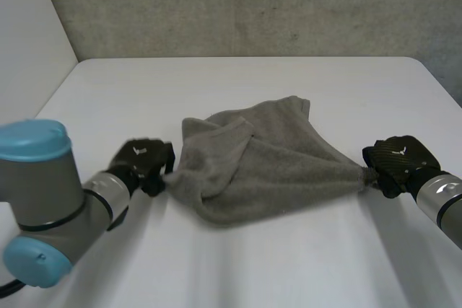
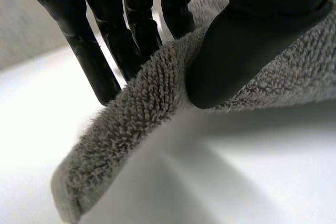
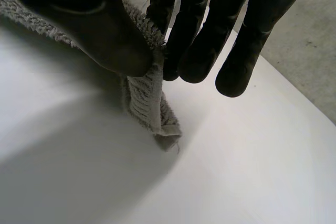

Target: Fold the laundry

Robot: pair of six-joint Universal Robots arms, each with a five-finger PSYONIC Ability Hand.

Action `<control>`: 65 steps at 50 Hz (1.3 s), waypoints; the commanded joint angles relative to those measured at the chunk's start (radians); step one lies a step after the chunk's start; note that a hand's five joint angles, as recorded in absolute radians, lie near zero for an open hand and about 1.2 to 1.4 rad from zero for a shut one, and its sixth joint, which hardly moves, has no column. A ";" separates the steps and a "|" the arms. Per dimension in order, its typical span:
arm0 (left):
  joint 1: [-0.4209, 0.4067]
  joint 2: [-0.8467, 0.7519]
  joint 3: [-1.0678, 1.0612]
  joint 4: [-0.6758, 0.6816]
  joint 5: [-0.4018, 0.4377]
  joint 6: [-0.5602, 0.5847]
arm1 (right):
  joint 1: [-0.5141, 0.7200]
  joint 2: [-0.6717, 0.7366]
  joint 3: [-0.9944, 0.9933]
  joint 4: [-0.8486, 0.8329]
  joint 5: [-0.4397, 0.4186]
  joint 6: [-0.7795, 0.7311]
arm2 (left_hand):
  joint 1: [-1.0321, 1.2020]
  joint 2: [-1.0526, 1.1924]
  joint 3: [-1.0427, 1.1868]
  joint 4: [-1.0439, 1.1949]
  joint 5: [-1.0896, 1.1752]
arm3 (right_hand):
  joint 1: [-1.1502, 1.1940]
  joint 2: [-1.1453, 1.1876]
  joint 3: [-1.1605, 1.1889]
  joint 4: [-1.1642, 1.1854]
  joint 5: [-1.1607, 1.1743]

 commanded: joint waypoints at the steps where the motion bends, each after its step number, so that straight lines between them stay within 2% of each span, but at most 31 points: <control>1: -0.001 0.218 0.000 -0.037 -0.023 -0.048 | -0.001 -0.090 -0.025 0.018 0.010 0.012 | 0.244 0.185 0.187 0.185 0.232 | 0.072 0.063 0.053 0.058 0.057; 3: 0.000 0.277 0.004 -0.056 -0.023 -0.056 | 0.004 -0.225 -0.061 0.047 0.008 0.010 | 0.244 0.185 0.187 0.185 0.232 | 0.072 0.063 0.053 0.058 0.057; 5: 0.014 0.394 0.018 -0.096 -0.021 -0.059 | 0.005 -0.277 -0.096 0.073 0.008 0.010 | 0.244 0.185 0.187 0.185 0.232 | 0.072 0.063 0.053 0.058 0.057; 8: 0.017 0.441 0.035 -0.114 -0.020 -0.059 | 0.002 -0.344 -0.200 0.159 0.006 0.012 | 0.244 0.185 0.187 0.185 0.232 | 0.072 0.063 0.053 0.058 0.057; 10: 0.027 0.508 0.079 -0.152 -0.023 -0.059 | -0.001 -0.368 -0.258 0.209 0.005 0.015 | 0.244 0.185 0.187 0.185 0.232 | 0.072 0.063 0.053 0.058 0.057; 14: 0.033 0.550 0.130 -0.206 -0.024 -0.059 | 0.007 -0.395 -0.474 0.375 0.006 0.030 | 0.244 0.185 0.187 0.185 0.232 | 0.072 0.063 0.053 0.058 0.057; 15: 0.039 0.562 0.159 -0.232 -0.024 -0.059 | 0.007 -0.395 -0.475 0.375 0.006 0.030 | 0.244 0.185 0.187 0.185 0.232 | 0.072 0.063 0.053 0.058 0.057; 19: 0.056 0.568 0.210 -0.275 -0.026 -0.061 | 0.011 -0.386 -0.681 0.545 -0.001 0.026 | 0.244 0.185 0.187 0.185 0.232 | 0.072 0.063 0.053 0.058 0.057; 20: 0.063 0.567 0.230 -0.292 -0.026 -0.061 | 0.011 -0.386 -0.682 0.546 -0.001 0.026 | 0.244 0.185 0.187 0.185 0.232 | 0.072 0.063 0.053 0.058 0.057; 22: 0.070 0.559 0.250 -0.304 -0.026 -0.061 | 0.004 -0.333 -0.786 0.646 -0.007 0.018 | 0.244 0.185 0.187 0.185 0.232 | 0.072 0.063 0.053 0.058 0.057; 28: 0.102 0.500 0.307 -0.356 -0.029 -0.058 | 0.013 -0.194 -0.897 0.785 -0.023 -0.008 | 0.244 0.185 0.187 0.185 0.232 | 0.072 0.063 0.053 0.058 0.057; 32: 0.103 0.407 0.324 -0.373 -0.029 -0.055 | 0.040 -0.083 -0.924 0.884 -0.030 -0.100 | 0.244 0.185 0.187 0.185 0.232 | 0.072 0.063 0.053 0.058 0.057; 36: 0.096 0.256 0.356 -0.409 -0.029 -0.050 | 0.128 0.054 -0.959 0.894 -0.001 -0.189 | 0.244 0.185 0.187 0.185 0.232 | 0.072 0.063 0.053 0.058 0.057; 40: 0.091 0.134 0.414 -0.442 -0.029 -0.050 | 0.169 0.148 -1.013 0.892 0.016 -0.194 | 0.244 0.185 0.187 0.185 0.232 | 0.072 0.063 0.053 0.058 0.057; 42: 0.080 0.037 0.525 -0.482 -0.026 -0.056 | 0.185 0.192 -1.058 0.891 0.034 -0.190 | 0.244 0.185 0.187 0.185 0.232 | 0.072 0.063 0.053 0.058 0.057; 44: 0.077 0.007 0.597 -0.500 -0.029 -0.062 | 0.211 0.275 -1.212 0.854 0.097 -0.172 | 0.244 0.185 0.187 0.185 0.232 | 0.072 0.063 0.053 0.058 0.057; 45: 0.074 -0.007 0.673 -0.508 -0.032 -0.068 | 0.211 0.275 -1.213 0.854 0.097 -0.172 | 0.244 0.185 0.187 0.185 0.232 | 0.072 0.063 0.053 0.058 0.057; 47: 0.073 -0.005 0.743 -0.505 -0.034 -0.085 | 0.249 0.309 -1.419 0.706 0.186 -0.093 | 0.244 0.185 0.187 0.185 0.232 | 0.072 0.063 0.053 0.058 0.057; 48: 0.073 -0.005 0.744 -0.505 -0.034 -0.085 | 0.249 0.309 -1.420 0.705 0.186 -0.092 | 0.244 0.185 0.187 0.185 0.232 | 0.072 0.063 0.053 0.058 0.057; 49: 0.074 0.005 0.806 -0.486 -0.040 -0.117 | 0.261 0.298 -1.484 0.587 0.238 -0.024 | 0.244 0.185 0.187 0.185 0.232 | 0.072 0.063 0.053 0.058 0.057; 50: 0.076 0.027 0.857 -0.443 -0.066 -0.172 | 0.261 0.298 -1.484 0.585 0.238 -0.023 | 0.244 0.185 0.187 0.185 0.232 | 0.072 0.063 0.053 0.058 0.057; 51: 0.076 0.027 0.857 -0.442 -0.066 -0.173 | 0.257 0.274 -1.486 0.479 0.276 0.047 | 0.244 0.185 0.187 0.185 0.232 | 0.072 0.063 0.053 0.058 0.057; 52: 0.080 0.057 0.883 -0.391 -0.104 -0.233 | 0.252 0.225 -1.455 0.396 0.307 0.103 | 0.244 0.185 0.187 0.185 0.232 | 0.072 0.063 0.053 0.058 0.057; 53: 0.088 0.091 0.882 -0.345 -0.147 -0.298 | 0.252 0.224 -1.455 0.395 0.307 0.104 | 0.244 0.185 0.187 0.185 0.232 | 0.072 0.063 0.053 0.058 0.057; 56: 0.088 0.113 0.865 -0.303 -0.186 -0.349 | 0.246 0.140 -1.358 0.343 0.281 0.153 | 0.244 0.185 0.187 0.185 0.232 | 0.072 0.063 0.053 0.058 0.057; 58: 0.089 0.136 0.807 -0.258 -0.219 -0.404 | 0.244 0.132 -1.270 0.390 0.215 0.118 | 0.244 0.185 0.187 0.185 0.232 | 0.072 0.063 0.053 0.058 0.057; 61: 0.089 0.134 0.721 -0.252 -0.216 -0.389 | 0.254 0.134 -1.230 0.449 0.186 0.089 | 0.244 0.185 0.187 0.185 0.232 | 0.072 0.063 0.053 0.058 0.057; 63: 0.089 0.127 0.678 -0.255 -0.216 -0.372 | 0.260 0.144 -1.144 0.585 0.152 0.025 | 0.244 0.185 0.187 0.185 0.232 | 0.072 0.063 0.053 0.058 0.057; 65: 0.089 0.120 0.630 -0.257 -0.216 -0.346 | 0.261 0.154 -1.094 0.642 0.140 -0.006 | 0.244 0.185 0.187 0.185 0.232 | 0.072 0.063 0.053 0.058 0.057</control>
